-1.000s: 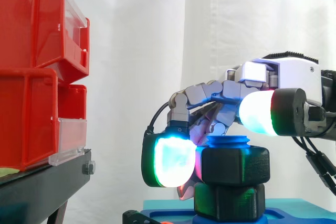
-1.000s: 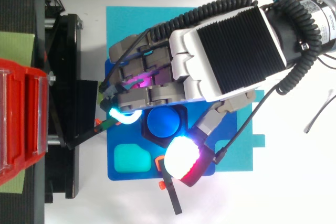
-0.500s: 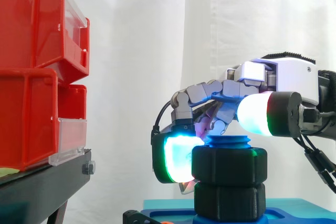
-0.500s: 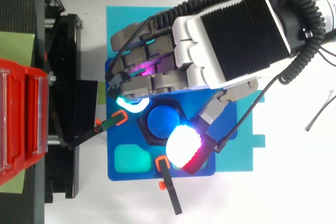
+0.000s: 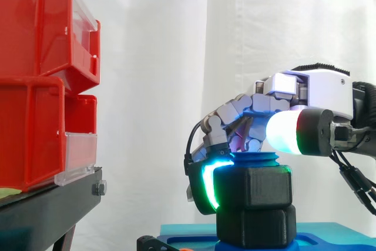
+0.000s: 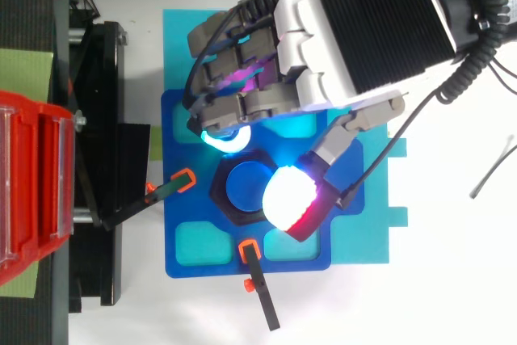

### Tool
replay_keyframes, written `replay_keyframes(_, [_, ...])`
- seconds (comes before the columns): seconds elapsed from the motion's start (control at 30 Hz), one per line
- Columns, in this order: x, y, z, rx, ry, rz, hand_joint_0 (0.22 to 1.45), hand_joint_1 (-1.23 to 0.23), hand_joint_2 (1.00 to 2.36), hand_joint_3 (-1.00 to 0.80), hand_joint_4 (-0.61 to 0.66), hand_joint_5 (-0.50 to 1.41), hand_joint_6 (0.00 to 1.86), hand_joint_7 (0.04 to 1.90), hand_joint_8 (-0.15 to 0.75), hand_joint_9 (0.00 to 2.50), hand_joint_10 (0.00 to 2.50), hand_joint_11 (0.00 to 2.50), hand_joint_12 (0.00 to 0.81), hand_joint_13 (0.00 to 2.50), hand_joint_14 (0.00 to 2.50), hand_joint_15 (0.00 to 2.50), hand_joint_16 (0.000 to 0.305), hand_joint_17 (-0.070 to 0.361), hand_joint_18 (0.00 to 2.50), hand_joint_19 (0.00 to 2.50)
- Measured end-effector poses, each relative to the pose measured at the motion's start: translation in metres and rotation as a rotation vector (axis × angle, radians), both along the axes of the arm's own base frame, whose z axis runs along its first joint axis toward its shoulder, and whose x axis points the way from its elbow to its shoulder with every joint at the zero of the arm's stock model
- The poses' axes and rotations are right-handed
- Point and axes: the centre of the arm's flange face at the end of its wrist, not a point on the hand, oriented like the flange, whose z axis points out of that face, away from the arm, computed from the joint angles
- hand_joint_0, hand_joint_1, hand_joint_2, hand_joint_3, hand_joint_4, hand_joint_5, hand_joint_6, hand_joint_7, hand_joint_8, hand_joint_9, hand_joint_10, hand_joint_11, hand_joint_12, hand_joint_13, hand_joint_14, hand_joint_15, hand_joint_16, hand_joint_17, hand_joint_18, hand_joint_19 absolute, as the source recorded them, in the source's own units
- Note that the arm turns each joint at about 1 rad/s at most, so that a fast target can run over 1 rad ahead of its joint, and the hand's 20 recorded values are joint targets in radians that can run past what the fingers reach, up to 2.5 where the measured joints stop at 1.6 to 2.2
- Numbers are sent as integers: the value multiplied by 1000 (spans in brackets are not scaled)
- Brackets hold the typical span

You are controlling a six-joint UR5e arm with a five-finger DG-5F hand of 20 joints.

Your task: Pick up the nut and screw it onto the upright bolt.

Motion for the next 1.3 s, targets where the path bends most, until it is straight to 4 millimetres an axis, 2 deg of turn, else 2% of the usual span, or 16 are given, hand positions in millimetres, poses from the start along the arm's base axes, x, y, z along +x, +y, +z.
replay_keyframes(0.13, [-1,-4,0,-1,-2,0,543,-176,1000,-500,140,41,657,1162,268,1363,0,7,194,941,0,0,22,49,732,181])
replay_keyframes(0.33, [0,-11,7,-5,-13,2,539,-159,1000,-500,179,50,519,1403,277,1326,0,8,207,915,0,0,23,52,695,167])
replay_keyframes(0.37, [1,-12,9,-6,-18,4,537,-154,1000,-500,184,42,501,1399,280,1309,0,14,210,904,0,0,24,53,680,171])
replay_keyframes(0.53, [5,-17,26,-12,-43,17,532,-145,1000,-500,178,7,505,1280,275,1260,0,11,220,874,0,0,25,57,650,175])
replay_keyframes(0.73, [9,-21,45,-18,-58,27,531,-149,1000,-500,240,-22,505,1114,263,1179,1,0,230,847,0,0,27,61,636,181])
replay_keyframes(0.87, [11,-21,51,-19,-63,30,529,-155,1000,-500,285,-53,504,853,247,1090,0,0,229,772,0,0,27,61,585,154])
replay_keyframes(1.0, [12,-13,48,-15,-57,26,524,-156,1000,-500,276,-72,502,723,225,976,0,0,229,622,0,0,28,62,444,72])
replay_keyframes(1.1, [12,-4,35,-8,-51,17,517,-140,1000,-500,264,-88,502,666,208,855,0,0,252,496,0,0,28,64,278,0])
replay_keyframes(1.3, [11,9,21,9,-60,27,513,-124,1000,-500,248,-101,502,654,204,761,0,0,268,406,0,0,31,69,165,0])
